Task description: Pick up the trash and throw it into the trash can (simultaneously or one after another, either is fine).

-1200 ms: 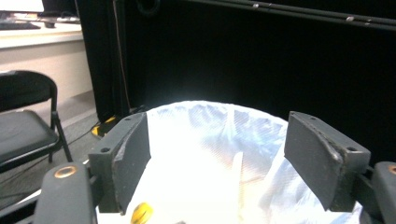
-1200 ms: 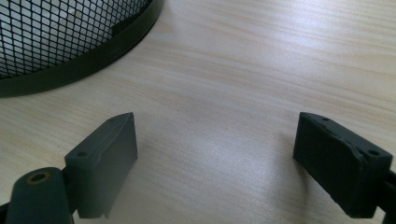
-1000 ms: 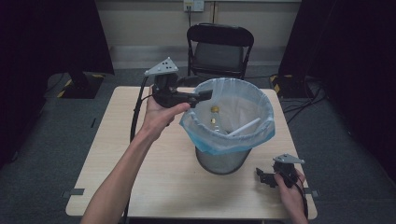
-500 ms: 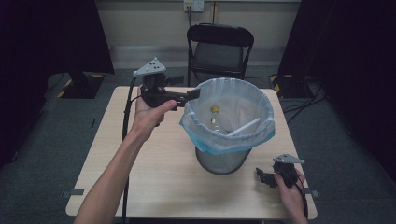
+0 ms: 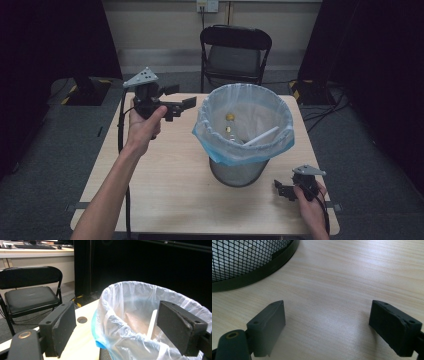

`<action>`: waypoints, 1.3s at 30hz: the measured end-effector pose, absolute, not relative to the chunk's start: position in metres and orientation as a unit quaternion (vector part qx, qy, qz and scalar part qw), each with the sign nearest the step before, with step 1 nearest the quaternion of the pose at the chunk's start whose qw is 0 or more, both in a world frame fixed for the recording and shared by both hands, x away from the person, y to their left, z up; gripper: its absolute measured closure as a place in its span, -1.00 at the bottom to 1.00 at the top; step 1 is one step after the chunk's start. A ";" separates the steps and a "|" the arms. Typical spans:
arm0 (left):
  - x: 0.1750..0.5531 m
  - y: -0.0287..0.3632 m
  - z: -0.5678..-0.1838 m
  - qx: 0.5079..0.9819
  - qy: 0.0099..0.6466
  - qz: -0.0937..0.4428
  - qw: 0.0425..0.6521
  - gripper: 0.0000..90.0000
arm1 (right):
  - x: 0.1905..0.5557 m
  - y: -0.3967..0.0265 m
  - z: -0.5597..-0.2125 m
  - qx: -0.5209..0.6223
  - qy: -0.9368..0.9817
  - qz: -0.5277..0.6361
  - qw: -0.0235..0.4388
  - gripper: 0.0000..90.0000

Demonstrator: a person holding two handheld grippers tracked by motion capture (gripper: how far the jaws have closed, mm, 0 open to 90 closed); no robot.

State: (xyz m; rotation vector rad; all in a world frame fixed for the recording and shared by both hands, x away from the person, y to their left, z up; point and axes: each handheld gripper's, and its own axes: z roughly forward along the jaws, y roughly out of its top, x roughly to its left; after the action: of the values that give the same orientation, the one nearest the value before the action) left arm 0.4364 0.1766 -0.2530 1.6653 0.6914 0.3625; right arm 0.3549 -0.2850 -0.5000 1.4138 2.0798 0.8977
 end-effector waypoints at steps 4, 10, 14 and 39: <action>0.434 0.187 -0.255 0.719 0.305 0.161 0.604 -0.65 | 0.355 -0.285 -0.500 0.515 0.758 0.327 0.233 -0.72; 0.431 0.197 -0.263 0.716 0.317 0.173 0.597 -0.64 | 0.355 -0.285 -0.500 0.515 0.757 0.327 0.233 -0.72; 0.428 0.203 -0.274 0.719 0.324 0.180 0.588 -0.62 | 0.355 -0.285 -0.500 0.515 0.757 0.327 0.233 -0.72; 0.409 0.273 -0.341 0.718 0.404 0.183 0.537 -0.63 | 0.355 -0.285 -0.500 0.515 0.757 0.327 0.233 -0.72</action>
State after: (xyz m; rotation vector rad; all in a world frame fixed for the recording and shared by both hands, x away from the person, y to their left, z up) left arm 0.4090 0.2731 -0.3410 1.7089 0.9606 0.4355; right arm 0.3549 -0.2850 -0.5000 1.4140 2.0799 0.8979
